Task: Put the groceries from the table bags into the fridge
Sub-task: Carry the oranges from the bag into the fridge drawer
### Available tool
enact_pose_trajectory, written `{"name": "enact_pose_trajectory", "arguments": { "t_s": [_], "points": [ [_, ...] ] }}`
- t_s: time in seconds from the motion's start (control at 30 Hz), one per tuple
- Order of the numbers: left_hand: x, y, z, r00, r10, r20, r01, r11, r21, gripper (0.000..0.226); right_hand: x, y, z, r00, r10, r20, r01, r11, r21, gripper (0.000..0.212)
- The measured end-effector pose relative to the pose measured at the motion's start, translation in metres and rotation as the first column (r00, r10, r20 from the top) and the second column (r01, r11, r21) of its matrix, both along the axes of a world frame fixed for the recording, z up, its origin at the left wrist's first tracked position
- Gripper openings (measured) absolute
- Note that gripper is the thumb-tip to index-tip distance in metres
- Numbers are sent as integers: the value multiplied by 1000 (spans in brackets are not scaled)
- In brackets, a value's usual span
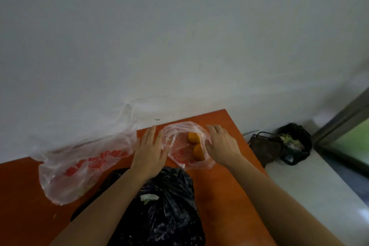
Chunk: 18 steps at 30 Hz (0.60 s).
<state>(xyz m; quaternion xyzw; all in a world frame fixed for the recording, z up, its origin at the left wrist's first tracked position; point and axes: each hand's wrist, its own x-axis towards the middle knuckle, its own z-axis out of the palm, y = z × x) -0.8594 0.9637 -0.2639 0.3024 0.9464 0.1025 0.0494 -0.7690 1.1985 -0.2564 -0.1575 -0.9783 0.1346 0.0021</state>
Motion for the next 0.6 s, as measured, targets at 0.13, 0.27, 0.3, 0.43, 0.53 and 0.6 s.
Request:
{"name": "enact_pose_trajectory", "arguments": {
  "t_s": [0.13,0.27,0.3,0.43,0.53,0.6],
  "points": [
    [-27,10,-29,991,-112,71,112,994,3,72,-40,-2,-41,982,149,118,-138,986,-93,46],
    [-43,26,-52,968,-200,150,197,980,35,46,-63,6,-90,908,232,348,-198,971,-131,56],
    [-46,32,-57,962,-208,177,203,978,46,42,-64,10,-98,888,216,406,-185,976,-114,62],
    [-61,69,-77,927,-282,246,279,959,47,38,-57,33,-122,864,115,491,-44,987,-154,76],
    [-73,109,-92,918,-292,270,297,955,24,41,-51,45,-135,887,114,448,1,969,-247,81],
    [-79,134,-99,922,-271,276,280,960,6,45,-49,46,-143,906,119,407,-3,962,-273,82]
  ]
}}
